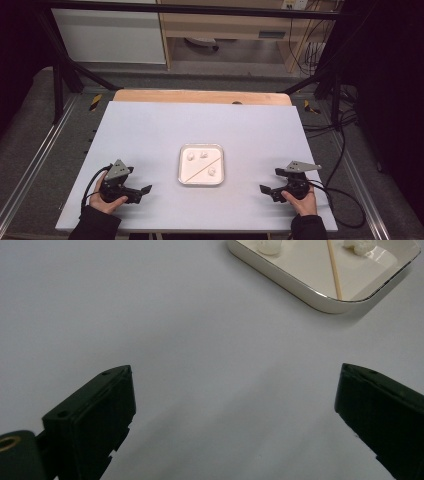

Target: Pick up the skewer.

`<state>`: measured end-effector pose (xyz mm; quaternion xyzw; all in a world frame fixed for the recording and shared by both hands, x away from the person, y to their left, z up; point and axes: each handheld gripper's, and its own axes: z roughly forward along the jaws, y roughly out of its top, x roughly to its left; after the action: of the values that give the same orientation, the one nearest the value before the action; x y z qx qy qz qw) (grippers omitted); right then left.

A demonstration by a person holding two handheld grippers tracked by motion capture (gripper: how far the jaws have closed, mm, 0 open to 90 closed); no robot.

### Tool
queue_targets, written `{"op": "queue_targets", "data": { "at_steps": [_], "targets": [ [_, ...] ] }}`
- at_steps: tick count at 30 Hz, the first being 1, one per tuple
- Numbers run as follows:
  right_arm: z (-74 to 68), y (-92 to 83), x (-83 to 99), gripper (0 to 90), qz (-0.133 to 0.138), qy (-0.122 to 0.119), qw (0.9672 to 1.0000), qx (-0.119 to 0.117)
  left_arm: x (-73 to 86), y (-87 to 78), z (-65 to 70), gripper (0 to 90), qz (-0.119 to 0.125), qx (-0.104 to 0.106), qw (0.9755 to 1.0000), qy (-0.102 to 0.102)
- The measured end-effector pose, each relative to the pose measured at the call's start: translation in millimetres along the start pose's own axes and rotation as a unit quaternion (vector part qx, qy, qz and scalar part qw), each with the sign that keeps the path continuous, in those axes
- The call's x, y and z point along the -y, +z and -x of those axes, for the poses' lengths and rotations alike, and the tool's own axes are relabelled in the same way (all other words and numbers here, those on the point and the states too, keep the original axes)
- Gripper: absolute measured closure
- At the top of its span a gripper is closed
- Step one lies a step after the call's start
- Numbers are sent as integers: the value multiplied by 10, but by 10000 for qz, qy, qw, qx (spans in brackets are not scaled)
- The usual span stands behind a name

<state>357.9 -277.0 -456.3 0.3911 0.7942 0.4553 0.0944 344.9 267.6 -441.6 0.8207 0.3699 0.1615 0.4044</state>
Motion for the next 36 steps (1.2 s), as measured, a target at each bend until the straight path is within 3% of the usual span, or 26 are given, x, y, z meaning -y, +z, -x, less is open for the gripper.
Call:
{"op": "queue_targets", "data": {
  "at_steps": [21,36],
  "targets": [
    [5,-22,-5,7,-10,-9,10000,19,-94,-9,23,32,-61,-32,10000,-32],
    [3,-20,-7,7,-34,3,10000,48,-358,58,176,32,-97,-30,9999,26]
  ]
}}
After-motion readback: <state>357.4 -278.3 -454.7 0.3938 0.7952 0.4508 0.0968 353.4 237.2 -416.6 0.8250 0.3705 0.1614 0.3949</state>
